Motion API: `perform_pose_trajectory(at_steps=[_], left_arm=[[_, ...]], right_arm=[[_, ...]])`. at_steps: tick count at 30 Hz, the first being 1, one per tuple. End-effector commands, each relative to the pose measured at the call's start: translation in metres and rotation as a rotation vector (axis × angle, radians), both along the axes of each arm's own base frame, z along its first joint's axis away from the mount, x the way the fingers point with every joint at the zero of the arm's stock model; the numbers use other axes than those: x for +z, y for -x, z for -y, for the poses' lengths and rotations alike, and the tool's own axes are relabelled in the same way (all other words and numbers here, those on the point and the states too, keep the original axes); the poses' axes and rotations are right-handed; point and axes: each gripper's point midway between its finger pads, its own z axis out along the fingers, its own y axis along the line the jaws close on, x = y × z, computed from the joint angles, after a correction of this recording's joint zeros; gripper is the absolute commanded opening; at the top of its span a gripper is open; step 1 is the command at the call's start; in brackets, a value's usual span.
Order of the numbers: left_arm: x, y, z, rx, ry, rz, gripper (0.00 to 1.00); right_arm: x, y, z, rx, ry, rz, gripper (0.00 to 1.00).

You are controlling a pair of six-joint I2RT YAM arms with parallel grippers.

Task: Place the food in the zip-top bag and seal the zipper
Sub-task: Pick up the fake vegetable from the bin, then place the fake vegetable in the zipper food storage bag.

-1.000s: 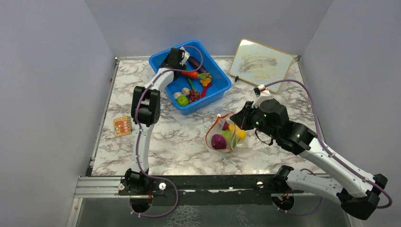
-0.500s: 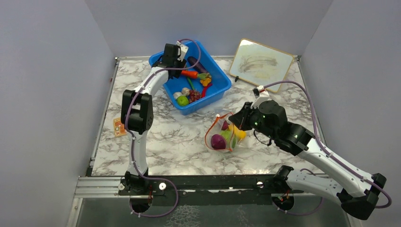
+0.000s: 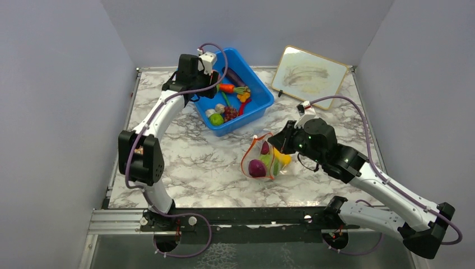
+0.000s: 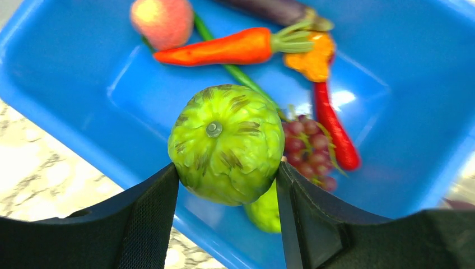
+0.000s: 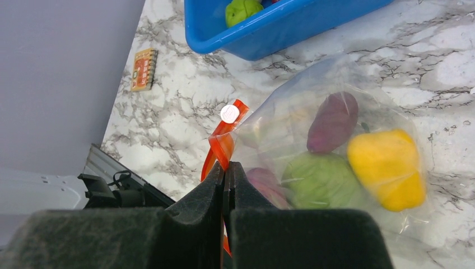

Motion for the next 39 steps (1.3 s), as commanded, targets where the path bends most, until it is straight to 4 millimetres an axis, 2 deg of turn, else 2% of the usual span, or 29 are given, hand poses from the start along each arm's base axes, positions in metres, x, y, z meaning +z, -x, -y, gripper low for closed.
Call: perform_pose_trajectory(at_steps=[1,8,13,20,25,28,31,35,39], left_arm=[[0.043,0.052,0.033,-0.164,0.213,0.001,0.48],[0.056,0.126,0.050,-0.306,0.367,-0.022,0.48],[0.066,0.190,0.064,-0.444,0.498,-0.010,0.48],[0.059,0.253,0.065,-0.518,0.582,-0.053,0.48],[0.044,0.291,0.072,-0.598,0.662,-0.134,0.48],[0.042,0.307,0.076,-0.653,0.701,-0.159,0.48],[0.049,0.317,0.080,-0.697,0.716,-0.136,0.49],[0.056,0.322,0.090,-0.736,0.732,-0.125,0.49],[0.055,0.324,0.106,-0.761,0.720,-0.142,0.49]], right_arm=[[0.010,-0.002,-0.008,0.011,-0.047,0.015,0.01],[0.006,-0.003,-0.009,0.002,-0.055,-0.003,0.01],[0.005,-0.003,-0.009,-0.004,-0.053,-0.012,0.01],[0.004,-0.005,-0.009,-0.017,-0.050,-0.020,0.01],[0.004,-0.005,-0.007,-0.028,-0.056,-0.026,0.01],[0.008,-0.006,-0.009,-0.029,-0.062,-0.020,0.01],[0.008,-0.007,-0.011,-0.026,-0.060,-0.025,0.01],[0.005,-0.007,-0.012,-0.019,-0.059,-0.032,0.01],[0.004,-0.006,-0.011,-0.025,-0.057,-0.033,0.01]])
